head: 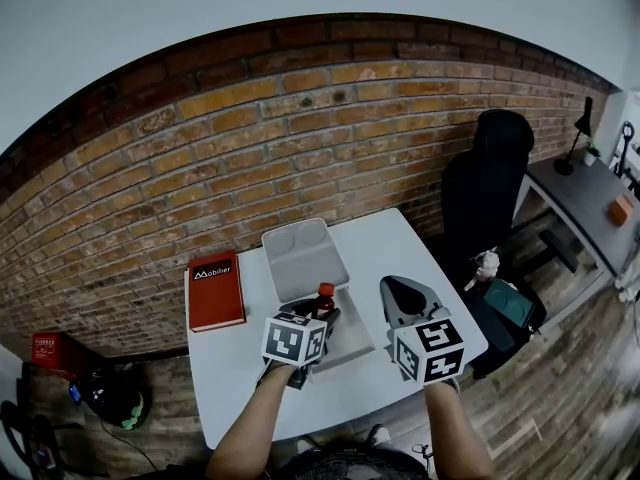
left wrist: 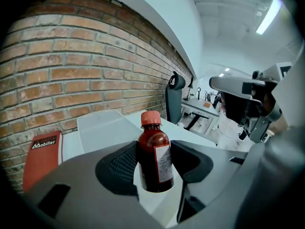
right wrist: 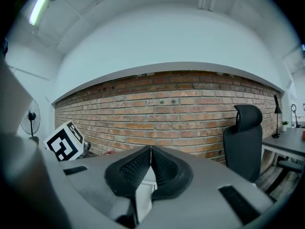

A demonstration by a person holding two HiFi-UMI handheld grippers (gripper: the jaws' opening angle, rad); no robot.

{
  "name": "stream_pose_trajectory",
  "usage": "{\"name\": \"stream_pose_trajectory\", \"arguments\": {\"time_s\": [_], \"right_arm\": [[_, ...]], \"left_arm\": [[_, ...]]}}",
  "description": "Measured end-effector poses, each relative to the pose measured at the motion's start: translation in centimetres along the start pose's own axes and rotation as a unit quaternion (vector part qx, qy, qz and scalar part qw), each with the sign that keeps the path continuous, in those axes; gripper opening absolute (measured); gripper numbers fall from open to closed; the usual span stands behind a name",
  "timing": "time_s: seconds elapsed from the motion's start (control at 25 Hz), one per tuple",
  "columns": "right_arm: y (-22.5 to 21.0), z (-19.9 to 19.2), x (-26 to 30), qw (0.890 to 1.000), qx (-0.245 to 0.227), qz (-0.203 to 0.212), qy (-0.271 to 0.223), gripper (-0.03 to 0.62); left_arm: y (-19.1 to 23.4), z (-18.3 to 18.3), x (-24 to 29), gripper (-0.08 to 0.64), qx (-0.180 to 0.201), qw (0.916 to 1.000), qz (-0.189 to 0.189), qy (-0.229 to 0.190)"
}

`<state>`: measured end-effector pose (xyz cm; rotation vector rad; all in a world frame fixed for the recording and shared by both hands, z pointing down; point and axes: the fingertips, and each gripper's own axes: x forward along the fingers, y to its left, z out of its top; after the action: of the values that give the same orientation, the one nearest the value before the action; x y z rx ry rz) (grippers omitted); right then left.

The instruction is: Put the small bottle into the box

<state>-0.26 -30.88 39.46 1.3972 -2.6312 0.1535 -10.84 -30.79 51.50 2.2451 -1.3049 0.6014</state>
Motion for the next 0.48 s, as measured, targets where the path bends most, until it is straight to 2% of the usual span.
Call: {"name": "stream_pose_trajectory", "arguments": {"time_s": [0.24,0.48], "right_arm": [[-0.3,0.1,-0.4,1.0,-0.001,-0.004,-0.004,0.021],[-0.8,0.1,-0.8,1.0,-0.001,-0.01,-0.005,0.021]], "left_arm": [[-1.2,-3.1,2.7,0.23,0.014,0.9959,-0.029,0.084],[-2.0,-5.4,5.0,0.23,0.022,0.9895,-0.05,0.134]]}}
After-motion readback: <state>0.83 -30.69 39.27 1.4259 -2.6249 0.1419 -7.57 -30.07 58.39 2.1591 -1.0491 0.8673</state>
